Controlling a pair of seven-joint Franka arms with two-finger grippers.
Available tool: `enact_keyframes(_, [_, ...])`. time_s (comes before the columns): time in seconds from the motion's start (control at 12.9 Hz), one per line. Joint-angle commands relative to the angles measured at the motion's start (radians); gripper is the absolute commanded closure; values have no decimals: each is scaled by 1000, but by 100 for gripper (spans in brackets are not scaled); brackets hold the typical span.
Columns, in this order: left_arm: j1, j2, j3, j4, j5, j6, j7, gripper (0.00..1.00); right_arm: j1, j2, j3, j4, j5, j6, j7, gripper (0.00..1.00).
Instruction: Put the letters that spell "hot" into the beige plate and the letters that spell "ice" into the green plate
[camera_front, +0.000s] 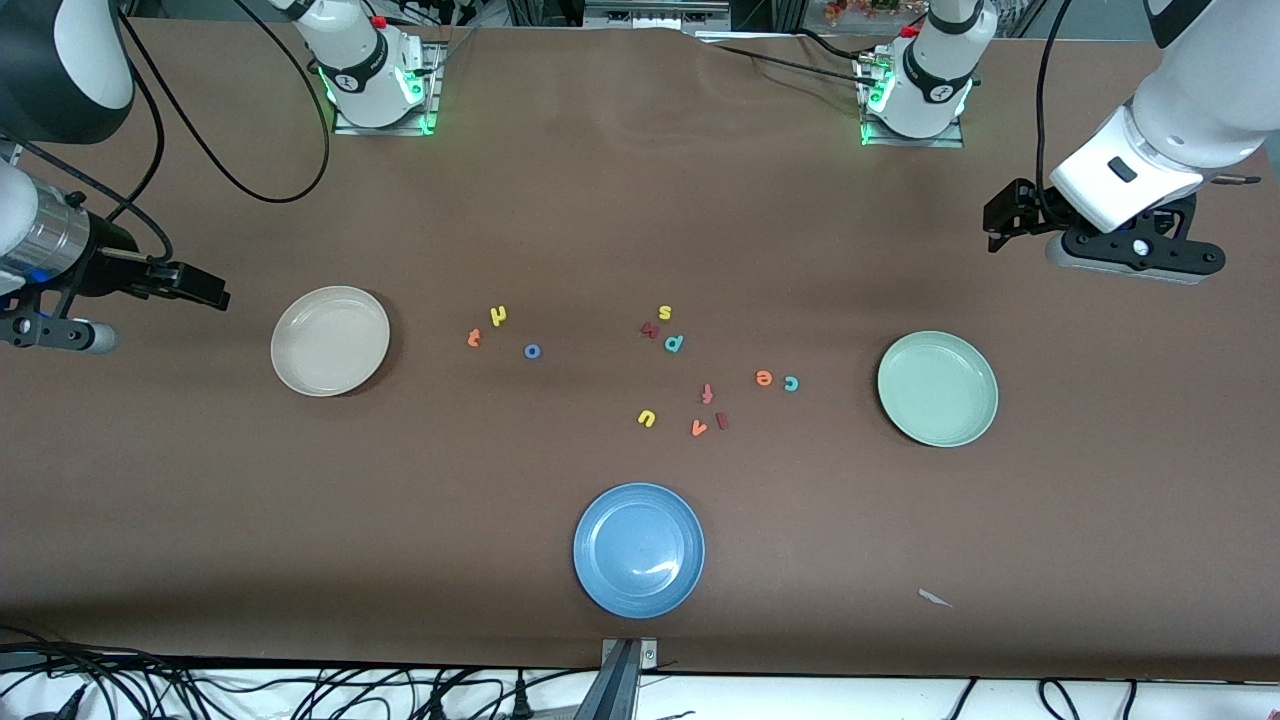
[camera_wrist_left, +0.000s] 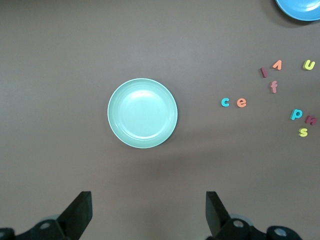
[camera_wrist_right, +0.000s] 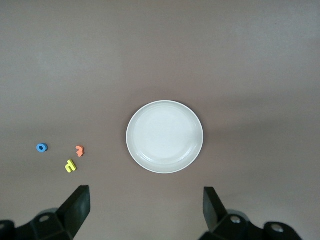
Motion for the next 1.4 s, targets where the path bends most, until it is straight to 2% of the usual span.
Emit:
enact_keyframes(0.0, [-1, -13, -4, -1, 16, -9, 0, 0, -3, -20, 4, -1, -12, -35, 4, 0])
enact_keyframes(1.32, [0, -13, -1, -14, 17, -11, -2, 0, -1, -34, 11, 2, -38, -69, -5, 0])
